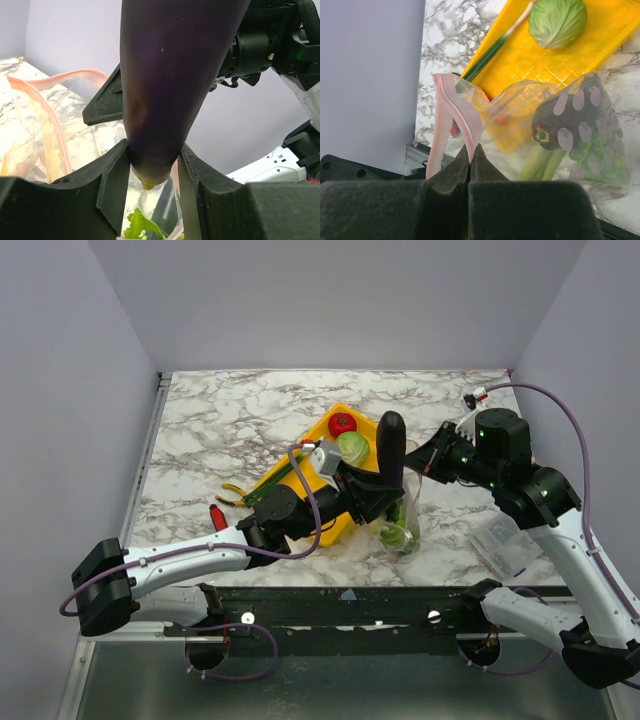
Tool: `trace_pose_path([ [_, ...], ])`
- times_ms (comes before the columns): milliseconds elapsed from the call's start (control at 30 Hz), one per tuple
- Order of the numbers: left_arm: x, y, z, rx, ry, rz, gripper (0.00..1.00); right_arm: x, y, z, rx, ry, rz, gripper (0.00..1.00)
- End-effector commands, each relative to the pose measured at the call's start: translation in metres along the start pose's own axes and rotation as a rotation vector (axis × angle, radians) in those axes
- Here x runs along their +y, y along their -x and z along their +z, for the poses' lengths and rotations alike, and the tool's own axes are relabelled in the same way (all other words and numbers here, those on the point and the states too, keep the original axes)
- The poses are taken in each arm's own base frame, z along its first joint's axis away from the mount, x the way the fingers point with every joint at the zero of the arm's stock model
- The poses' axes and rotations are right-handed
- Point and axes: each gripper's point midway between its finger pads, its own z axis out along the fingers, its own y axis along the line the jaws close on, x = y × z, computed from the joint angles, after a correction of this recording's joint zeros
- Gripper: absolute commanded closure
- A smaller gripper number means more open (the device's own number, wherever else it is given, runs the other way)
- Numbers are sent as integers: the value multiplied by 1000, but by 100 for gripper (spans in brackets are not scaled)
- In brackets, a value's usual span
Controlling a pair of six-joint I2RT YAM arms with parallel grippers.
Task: Place the food in the zip-top bag and seal the zipper
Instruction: Place the fake vegetable in the zipper food storage bag.
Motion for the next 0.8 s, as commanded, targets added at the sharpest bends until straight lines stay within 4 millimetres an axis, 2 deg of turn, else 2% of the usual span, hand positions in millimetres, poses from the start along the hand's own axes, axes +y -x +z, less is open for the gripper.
trace_pose_path([
  [0, 0, 3, 1, -23, 11, -45, 66, 16, 11, -8, -49, 77, -7, 99],
  [133, 2, -4, -3, 10, 23, -62, 34, 17, 11, -8, -51, 78, -6, 99],
  [300, 5, -5, -10, 38, 44, -39, 16, 16, 11, -8, -50, 78, -8, 99],
  [467, 13, 0, -21, 49, 105, -10, 10, 16, 10, -7, -49, 78, -7, 99],
  [633, 16, 7, -26, 103, 149, -3, 9, 16, 9, -6, -41, 80, -6, 99],
  [767, 20, 19, -39, 147, 171, -36, 8, 16, 9, -7, -44, 78, -6, 99],
])
